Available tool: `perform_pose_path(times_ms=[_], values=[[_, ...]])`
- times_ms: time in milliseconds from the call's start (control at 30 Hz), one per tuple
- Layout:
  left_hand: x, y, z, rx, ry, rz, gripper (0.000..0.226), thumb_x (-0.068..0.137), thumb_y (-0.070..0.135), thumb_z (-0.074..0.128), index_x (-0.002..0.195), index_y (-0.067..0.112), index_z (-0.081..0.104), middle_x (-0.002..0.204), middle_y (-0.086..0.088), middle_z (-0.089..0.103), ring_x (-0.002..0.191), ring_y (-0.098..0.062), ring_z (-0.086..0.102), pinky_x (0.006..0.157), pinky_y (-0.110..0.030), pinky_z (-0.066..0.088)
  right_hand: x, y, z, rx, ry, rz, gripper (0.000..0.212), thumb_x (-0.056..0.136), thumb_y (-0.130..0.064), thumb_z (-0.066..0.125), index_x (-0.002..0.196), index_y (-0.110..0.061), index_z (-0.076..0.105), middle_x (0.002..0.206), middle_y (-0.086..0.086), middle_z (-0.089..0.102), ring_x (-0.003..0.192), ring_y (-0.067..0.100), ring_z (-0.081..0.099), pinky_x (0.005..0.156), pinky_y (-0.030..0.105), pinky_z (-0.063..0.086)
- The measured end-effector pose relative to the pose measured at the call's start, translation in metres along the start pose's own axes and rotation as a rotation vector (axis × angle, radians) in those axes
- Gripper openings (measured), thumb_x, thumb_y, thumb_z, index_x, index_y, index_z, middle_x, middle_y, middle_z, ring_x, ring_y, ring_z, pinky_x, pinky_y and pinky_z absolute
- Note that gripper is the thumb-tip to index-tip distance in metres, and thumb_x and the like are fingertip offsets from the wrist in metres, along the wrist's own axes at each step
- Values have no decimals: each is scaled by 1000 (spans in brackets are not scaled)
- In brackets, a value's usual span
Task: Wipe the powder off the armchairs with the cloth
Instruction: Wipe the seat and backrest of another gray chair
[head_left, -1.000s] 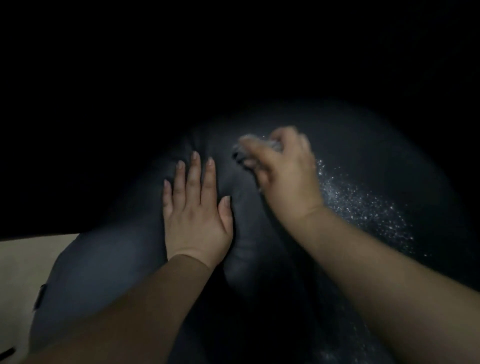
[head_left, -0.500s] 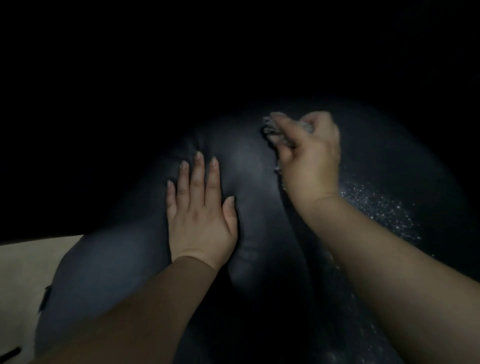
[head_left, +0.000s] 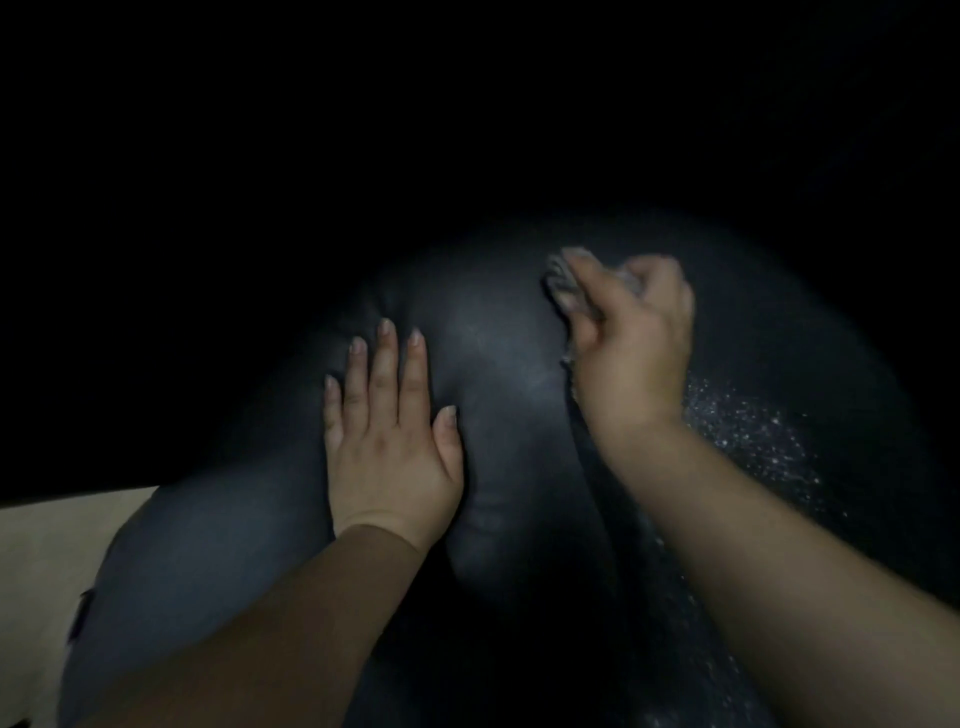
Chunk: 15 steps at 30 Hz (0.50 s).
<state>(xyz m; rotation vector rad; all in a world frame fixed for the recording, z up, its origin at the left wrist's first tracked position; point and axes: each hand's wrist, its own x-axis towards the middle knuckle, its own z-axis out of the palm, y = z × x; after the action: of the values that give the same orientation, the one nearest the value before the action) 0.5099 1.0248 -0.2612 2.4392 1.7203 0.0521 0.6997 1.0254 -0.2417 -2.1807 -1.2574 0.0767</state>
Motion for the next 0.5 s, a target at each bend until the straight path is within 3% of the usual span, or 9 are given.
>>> perform_pose_path(times_ms=[67,133,233,300,367,433,500], values=[[0,0,1,1,-2,-4,65,92,40,27,151,12,22,160,-10,16,147,-28,9,118,-47,6,-40,-1,-13,-7,-30,7,41,80,-12,70,117,-30,68,105,13,50,92,29,43,77,35,41],[1,0,2,2,3,-4,65,92,39,28,151,12,23,159,-10,17,147,-28,11,118,-48,7,-73,-12,-18,15,-155,-165,42,79,-15,66,118,-32,67,105,8,50,89,25,41,74,32,37],[1,0,2,4,7,0,65,92,39,28,151,12,23,159,-10,17,147,-29,12,118,-48,7,-51,-6,-14,28,-248,-336,37,80,-20,64,115,-30,69,101,9,53,85,29,47,70,34,45],[1,1,3,2,9,-4,64,93,40,26,151,13,23,160,-9,16,147,-29,12,119,-47,6,-20,14,-13,-12,-115,-248,33,81,-20,62,112,-27,71,102,15,55,86,35,51,71,42,50],[1,2,2,0,8,-5,64,93,40,25,152,13,22,160,-9,15,147,-29,11,119,-47,5,-13,32,-26,-28,-6,-45,32,83,-19,64,114,-26,71,104,16,53,92,35,49,78,44,49],[1,2,2,9,7,-3,64,93,40,25,151,12,22,160,-10,15,147,-29,11,118,-47,5,-38,37,-37,-35,15,45,41,80,-9,71,117,-27,69,107,14,48,96,28,42,82,36,44],[1,2,2,20,3,-3,65,93,40,25,151,12,22,160,-10,15,146,-30,11,118,-47,5,-75,23,-41,-18,-36,-17,45,77,-8,71,118,-28,68,107,9,45,91,25,40,78,31,38]])
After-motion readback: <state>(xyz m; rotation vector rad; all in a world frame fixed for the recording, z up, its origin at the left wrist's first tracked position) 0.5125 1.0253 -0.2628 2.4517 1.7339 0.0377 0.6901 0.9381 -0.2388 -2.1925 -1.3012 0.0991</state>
